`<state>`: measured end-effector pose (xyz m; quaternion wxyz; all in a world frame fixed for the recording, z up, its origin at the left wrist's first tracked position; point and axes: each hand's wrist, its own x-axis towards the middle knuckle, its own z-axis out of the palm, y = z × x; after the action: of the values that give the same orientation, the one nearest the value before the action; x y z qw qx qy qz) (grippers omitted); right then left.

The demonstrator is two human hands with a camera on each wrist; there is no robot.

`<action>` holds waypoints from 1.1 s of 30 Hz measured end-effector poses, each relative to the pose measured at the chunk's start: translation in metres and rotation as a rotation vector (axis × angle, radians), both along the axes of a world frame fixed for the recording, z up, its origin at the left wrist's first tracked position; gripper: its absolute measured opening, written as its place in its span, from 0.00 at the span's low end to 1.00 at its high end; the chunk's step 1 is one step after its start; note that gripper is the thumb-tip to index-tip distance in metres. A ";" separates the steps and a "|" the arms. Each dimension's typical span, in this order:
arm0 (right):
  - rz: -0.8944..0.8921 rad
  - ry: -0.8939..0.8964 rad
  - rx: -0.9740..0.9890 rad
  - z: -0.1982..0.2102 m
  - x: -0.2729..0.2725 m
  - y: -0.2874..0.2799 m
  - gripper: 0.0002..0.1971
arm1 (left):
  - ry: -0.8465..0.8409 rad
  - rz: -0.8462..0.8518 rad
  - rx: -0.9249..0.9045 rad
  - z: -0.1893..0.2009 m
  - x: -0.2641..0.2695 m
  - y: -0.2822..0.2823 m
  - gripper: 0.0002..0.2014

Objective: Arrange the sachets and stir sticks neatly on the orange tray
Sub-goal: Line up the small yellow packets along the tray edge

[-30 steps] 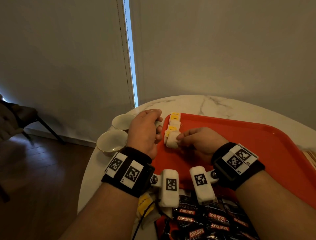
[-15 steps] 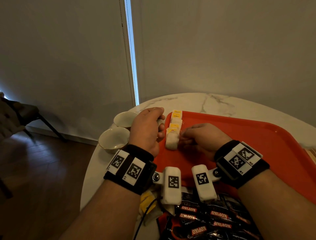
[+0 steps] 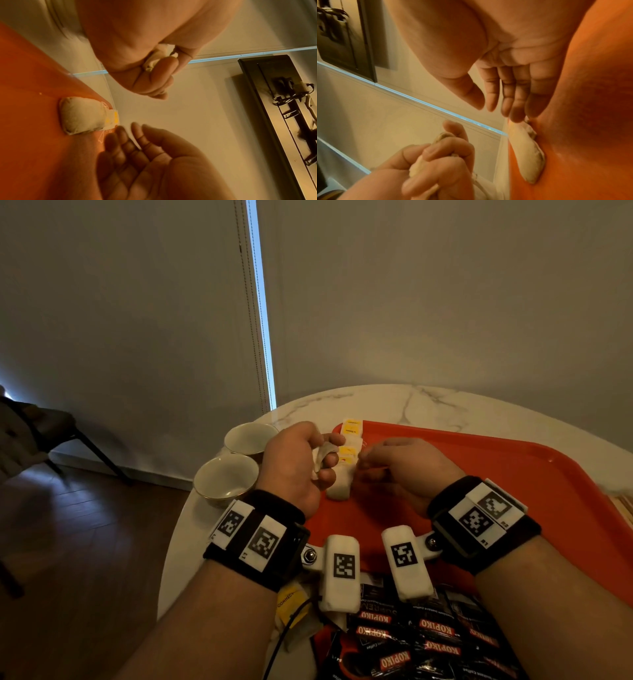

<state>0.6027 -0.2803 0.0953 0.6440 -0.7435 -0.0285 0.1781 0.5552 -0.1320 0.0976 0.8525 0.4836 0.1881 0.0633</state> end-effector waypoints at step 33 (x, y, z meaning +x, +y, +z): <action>0.198 -0.214 0.422 0.012 0.003 -0.007 0.06 | -0.238 -0.002 0.261 -0.001 -0.002 -0.003 0.06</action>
<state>0.6052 -0.2874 0.1074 0.7576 -0.6009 -0.2059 0.1506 0.5532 -0.1354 0.0963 0.7986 0.5796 0.0755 0.1433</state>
